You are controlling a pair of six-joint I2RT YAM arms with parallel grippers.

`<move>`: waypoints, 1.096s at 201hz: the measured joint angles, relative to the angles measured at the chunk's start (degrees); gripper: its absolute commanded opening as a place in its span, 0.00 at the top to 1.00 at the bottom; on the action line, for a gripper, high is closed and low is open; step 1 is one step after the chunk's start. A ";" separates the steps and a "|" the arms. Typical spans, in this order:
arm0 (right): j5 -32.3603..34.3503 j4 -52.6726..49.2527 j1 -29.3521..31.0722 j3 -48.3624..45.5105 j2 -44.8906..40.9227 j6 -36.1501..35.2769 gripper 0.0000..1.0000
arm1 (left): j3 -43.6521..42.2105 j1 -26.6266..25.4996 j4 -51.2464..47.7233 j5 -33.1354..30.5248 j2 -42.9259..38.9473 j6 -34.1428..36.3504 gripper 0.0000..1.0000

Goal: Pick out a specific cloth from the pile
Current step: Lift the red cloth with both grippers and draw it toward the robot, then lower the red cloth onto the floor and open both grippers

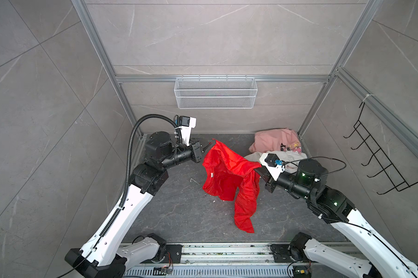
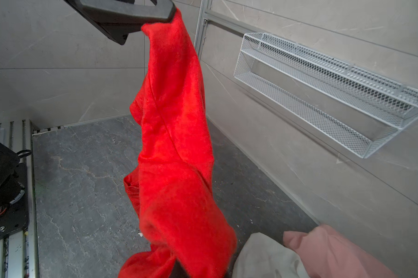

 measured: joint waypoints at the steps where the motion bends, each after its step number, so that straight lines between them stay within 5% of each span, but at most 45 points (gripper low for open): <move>1: -0.02 0.00 0.00 -0.04 0.00 0.02 1.00 | -0.07 0.00 -0.13 -0.07 -0.02 0.02 1.00; 131: -4.46 5.90 1.18 -10.05 3.34 8.41 1.00 | -9.20 0.00 -9.14 -5.99 -4.26 1.99 1.00; 220: -3.63 1.60 1.38 -16.37 3.74 26.38 1.00 | -20.98 0.00 -11.85 -5.73 -6.58 -0.92 1.00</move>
